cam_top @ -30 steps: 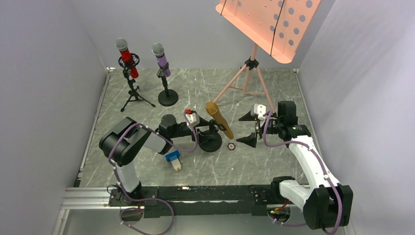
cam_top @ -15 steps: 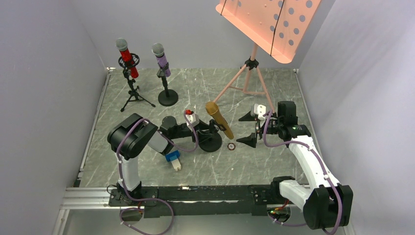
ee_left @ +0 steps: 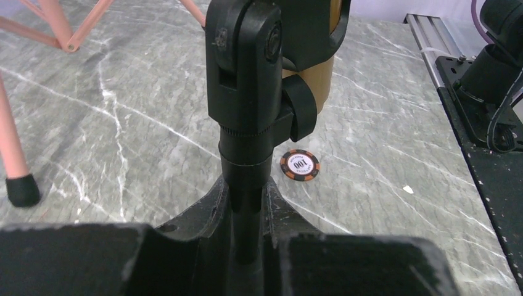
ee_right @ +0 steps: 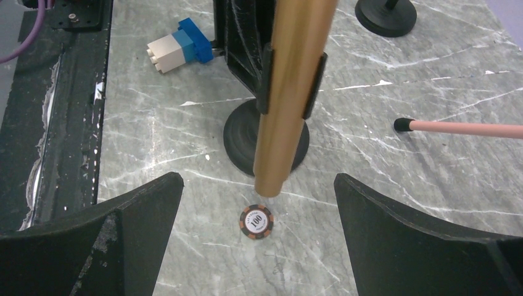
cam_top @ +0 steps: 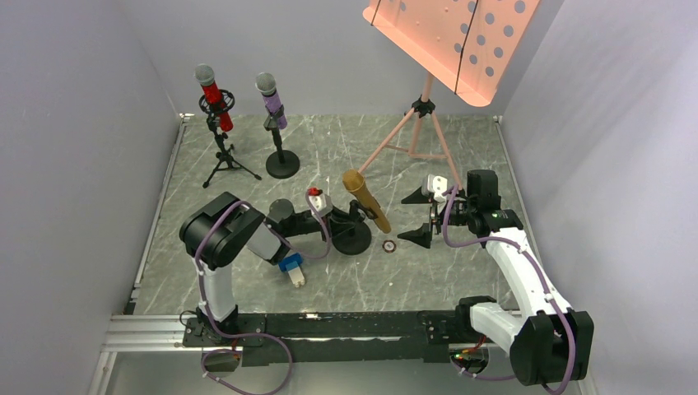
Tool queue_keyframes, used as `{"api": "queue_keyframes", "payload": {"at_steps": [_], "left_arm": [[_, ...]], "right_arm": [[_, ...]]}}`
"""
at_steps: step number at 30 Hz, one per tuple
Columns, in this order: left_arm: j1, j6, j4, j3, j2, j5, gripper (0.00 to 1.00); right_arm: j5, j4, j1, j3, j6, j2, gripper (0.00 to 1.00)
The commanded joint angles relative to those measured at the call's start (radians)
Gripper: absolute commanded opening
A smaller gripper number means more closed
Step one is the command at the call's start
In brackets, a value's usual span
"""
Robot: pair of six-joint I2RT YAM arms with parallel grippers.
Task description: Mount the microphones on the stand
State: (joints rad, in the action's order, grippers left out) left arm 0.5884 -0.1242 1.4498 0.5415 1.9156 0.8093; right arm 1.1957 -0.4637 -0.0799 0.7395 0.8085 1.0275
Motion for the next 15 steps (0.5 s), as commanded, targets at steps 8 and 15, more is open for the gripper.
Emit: {"api": "queue_keyframes", "payload": {"at_steps": [8,15], "left_arm": [[-0.017,0.075,-0.041,-0.238,-0.389,-0.364,0.00],[-0.040,0.221,-0.190,-0.068,-0.434,-0.617,0.00]], "right_arm": [[0.042,0.012,0.005,0.017,0.025,-0.001,1.00],[0.038,0.010,0.005,0.017,0.026,-0.006,1.00]]}}
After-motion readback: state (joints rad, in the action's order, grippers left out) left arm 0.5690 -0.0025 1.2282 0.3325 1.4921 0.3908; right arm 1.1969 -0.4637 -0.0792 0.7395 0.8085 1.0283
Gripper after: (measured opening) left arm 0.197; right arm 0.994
